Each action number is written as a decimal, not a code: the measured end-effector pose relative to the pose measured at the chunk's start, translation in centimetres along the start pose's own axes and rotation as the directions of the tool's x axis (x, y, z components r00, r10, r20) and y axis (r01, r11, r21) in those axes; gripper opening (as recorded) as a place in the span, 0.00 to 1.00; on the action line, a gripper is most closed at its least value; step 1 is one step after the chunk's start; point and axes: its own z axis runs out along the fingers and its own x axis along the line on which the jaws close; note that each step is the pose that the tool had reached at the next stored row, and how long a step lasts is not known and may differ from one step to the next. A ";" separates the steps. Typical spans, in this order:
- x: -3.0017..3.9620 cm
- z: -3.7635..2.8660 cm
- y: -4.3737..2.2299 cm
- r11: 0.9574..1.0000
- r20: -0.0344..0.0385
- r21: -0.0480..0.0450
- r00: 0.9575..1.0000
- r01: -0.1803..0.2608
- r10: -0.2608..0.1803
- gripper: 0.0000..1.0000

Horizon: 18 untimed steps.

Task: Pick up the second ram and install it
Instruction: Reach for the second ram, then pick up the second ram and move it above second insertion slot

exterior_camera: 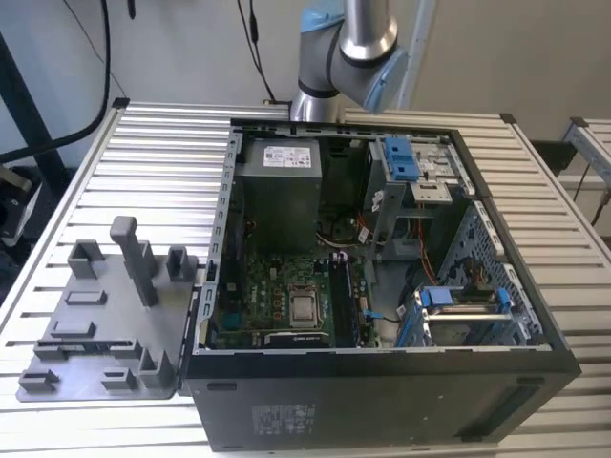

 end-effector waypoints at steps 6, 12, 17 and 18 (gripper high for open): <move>-0.01 0.00 -0.51 1.000 0.000 0.000 1.000 0.000 0.000 0.11; -0.01 0.00 -0.52 1.000 -0.002 0.000 1.000 0.000 0.000 0.11; -0.01 0.00 -0.52 1.000 -0.002 0.000 1.000 0.000 0.000 0.11; -0.01 0.00 -0.52 1.000 -0.002 0.000 1.000 0.000 0.000 0.11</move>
